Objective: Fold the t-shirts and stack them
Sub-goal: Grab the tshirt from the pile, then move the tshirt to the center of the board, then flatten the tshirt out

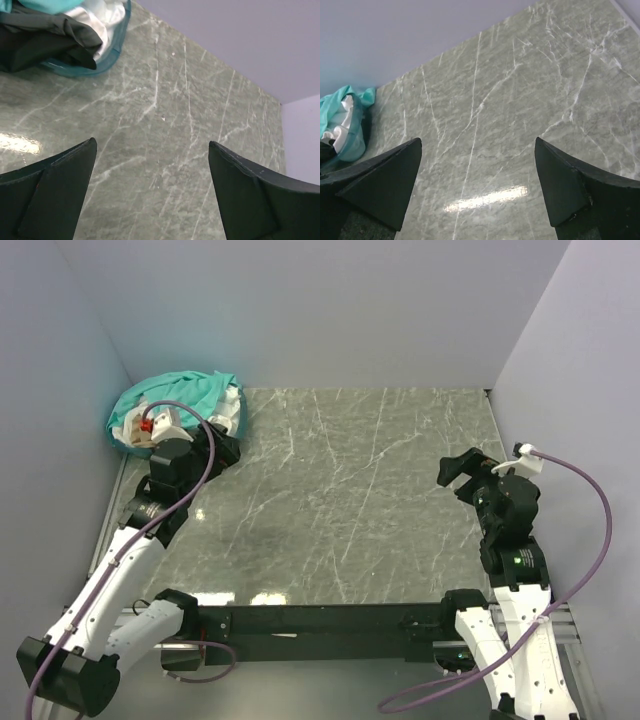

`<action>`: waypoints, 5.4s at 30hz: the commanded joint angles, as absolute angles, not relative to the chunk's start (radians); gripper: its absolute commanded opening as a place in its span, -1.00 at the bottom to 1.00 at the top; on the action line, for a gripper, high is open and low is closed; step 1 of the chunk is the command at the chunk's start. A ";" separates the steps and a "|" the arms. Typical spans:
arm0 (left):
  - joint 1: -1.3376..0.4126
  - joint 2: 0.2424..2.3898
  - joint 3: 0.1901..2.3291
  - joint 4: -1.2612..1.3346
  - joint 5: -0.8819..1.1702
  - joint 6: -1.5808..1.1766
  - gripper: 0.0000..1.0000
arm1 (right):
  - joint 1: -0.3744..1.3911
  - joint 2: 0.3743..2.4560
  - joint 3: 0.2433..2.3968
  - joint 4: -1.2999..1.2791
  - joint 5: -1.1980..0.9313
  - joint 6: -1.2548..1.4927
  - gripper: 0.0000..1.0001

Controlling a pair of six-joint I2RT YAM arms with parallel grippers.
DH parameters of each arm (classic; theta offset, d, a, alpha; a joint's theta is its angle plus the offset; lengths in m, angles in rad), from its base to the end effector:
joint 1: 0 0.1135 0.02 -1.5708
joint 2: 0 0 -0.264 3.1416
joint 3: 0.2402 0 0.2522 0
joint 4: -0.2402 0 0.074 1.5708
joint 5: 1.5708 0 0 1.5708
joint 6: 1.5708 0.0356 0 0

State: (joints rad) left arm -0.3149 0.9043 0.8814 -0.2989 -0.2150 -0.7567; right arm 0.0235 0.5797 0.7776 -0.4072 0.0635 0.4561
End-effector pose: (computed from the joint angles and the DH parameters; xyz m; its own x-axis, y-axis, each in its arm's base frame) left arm 0.1985 -0.0567 0.3410 -0.2943 -0.6095 -0.7361 -0.1264 0.7883 -0.6022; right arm 0.1347 0.0009 0.3423 -0.1695 0.4357 -0.8840 0.1262 0.8992 0.4190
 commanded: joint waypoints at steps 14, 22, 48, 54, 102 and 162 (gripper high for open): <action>-0.191 1.218 1.152 -0.267 -0.272 -0.661 0.99 | 0.021 0.733 0.856 -0.348 0.046 0.402 1.00; -0.057 1.629 1.501 -0.422 -0.279 -0.626 0.99 | 0.020 0.811 0.856 -0.308 0.018 0.388 0.92; 0.037 2.187 2.085 -0.586 -0.514 -0.447 0.99 | 0.021 0.876 0.867 -0.376 0.110 0.357 0.86; 0.041 2.230 2.121 -0.578 -0.482 -0.439 0.99 | 0.021 0.890 0.897 -0.425 0.210 0.344 0.85; 0.051 1.686 2.105 -0.008 0.189 -0.557 -0.99 | 0.021 0.868 0.884 -0.390 0.199 0.322 0.82; -0.407 1.781 1.075 -0.041 0.098 -0.769 -0.07 | 0.402 1.017 0.586 -0.462 -0.052 0.676 0.80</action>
